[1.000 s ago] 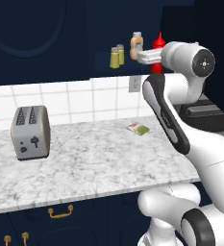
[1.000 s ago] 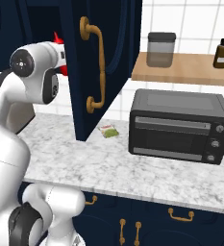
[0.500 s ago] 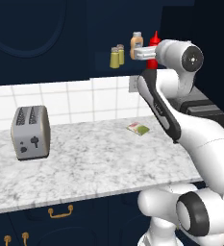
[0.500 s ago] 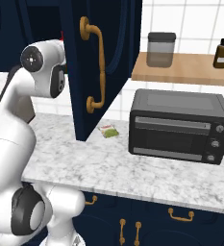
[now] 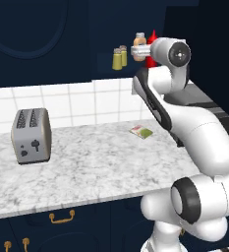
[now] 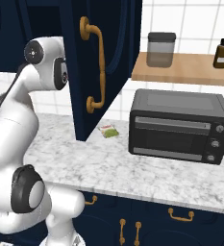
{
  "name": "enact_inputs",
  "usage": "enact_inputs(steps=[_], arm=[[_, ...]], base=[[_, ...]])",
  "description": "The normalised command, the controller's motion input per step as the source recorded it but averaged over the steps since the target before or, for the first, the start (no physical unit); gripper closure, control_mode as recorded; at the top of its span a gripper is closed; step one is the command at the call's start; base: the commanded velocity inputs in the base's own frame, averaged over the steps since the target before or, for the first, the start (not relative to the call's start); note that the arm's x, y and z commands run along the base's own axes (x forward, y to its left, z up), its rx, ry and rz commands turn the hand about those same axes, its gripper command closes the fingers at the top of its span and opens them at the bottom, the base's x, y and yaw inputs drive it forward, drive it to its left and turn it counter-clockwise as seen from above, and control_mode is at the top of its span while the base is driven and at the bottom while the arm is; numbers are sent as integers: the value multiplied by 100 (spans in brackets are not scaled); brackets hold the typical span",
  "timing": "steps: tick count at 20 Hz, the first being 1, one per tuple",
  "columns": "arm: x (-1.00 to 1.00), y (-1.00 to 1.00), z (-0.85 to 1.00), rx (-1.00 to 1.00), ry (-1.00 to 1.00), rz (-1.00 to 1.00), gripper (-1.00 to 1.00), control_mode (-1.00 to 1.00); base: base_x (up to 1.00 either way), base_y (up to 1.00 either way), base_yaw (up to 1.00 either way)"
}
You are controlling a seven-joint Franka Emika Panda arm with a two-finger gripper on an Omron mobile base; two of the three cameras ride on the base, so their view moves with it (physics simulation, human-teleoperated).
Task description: Put the shaker and condiment bottle from the counter next to their counterparts in the cabinet.
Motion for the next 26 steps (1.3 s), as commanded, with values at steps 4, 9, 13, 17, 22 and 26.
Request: enact_inputs(steps=[4, 9, 13, 17, 22, 26], arm=[[39, -7, -11, 5, 5, 0, 100, -100], [37, -11, -3, 2, 1, 0, 100, -100], [26, -8, -5, 0, 0, 0, 100, -100], [10, -3, -20, 0, 0, 0, 100, -100], [23, -1, -14, 0, 0, 0, 100, -100], [29, 0, 0, 0, 0, 0, 100, -100]], base=[[0, 0, 0], [0, 0, 0], [0, 0, 0], [0, 0, 0], [0, 0, 0], [0, 0, 0]])
